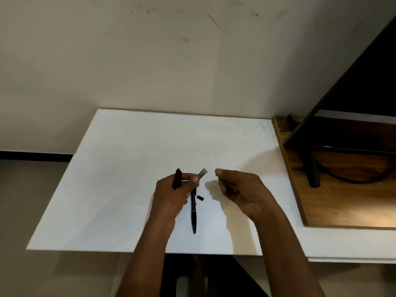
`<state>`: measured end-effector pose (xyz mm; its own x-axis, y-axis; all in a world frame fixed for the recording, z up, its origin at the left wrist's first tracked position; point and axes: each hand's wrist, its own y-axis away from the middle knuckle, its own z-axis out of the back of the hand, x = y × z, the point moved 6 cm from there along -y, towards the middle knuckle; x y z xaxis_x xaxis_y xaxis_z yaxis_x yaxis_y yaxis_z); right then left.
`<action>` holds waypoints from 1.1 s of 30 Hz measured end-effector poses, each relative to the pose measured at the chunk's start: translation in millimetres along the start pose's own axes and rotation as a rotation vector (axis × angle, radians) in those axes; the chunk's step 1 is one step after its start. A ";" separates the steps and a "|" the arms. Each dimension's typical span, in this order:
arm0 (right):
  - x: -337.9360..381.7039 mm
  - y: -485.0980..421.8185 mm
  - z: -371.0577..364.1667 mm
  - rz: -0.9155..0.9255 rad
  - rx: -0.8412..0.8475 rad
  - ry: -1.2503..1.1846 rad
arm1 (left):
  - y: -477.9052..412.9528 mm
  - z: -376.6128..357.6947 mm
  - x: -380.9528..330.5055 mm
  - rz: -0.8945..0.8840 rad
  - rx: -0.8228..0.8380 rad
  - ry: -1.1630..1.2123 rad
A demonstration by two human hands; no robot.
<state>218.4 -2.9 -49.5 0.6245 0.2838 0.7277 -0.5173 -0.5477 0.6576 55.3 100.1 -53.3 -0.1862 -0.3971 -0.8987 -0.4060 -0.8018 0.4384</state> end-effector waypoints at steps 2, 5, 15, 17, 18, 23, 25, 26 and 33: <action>2.3 1.7 -8.2 -0.034 0.096 -0.175 | 0.3 -1.5 1.0 0.012 0.017 0.020; 1.3 5.4 -17.5 -0.054 0.164 -0.256 | 1.3 -3.7 1.2 0.034 0.040 0.028; -1.5 8.1 -19.8 -0.047 0.162 -0.243 | 3.9 -6.1 -5.7 0.001 0.047 0.007; -2.3 8.5 -22.0 -0.047 0.167 -0.241 | 3.9 -6.0 -5.3 -0.002 0.045 -0.009; -2.6 8.5 -22.6 -0.047 0.170 -0.242 | 3.7 -6.0 -4.9 -0.003 0.044 -0.012; -3.4 8.0 -23.2 -0.059 0.174 -0.244 | 2.3 -5.7 -4.0 -0.011 0.036 -0.012; -3.9 6.8 -22.6 -0.054 0.173 -0.236 | 1.7 -5.4 -4.0 -0.012 0.027 -0.010; -4.2 6.1 -22.0 -0.053 0.172 -0.228 | 1.5 -5.6 -3.9 -0.011 0.024 -0.010; -7.0 2.8 -22.2 -0.051 0.149 -0.147 | 0.5 -5.8 -3.9 -0.037 0.021 -0.027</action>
<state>199.7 11.1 -48.4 0.7319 0.2017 0.6509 -0.3977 -0.6492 0.6483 61.0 98.6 -49.5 -0.1943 -0.3548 -0.9145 -0.4317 -0.8062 0.4045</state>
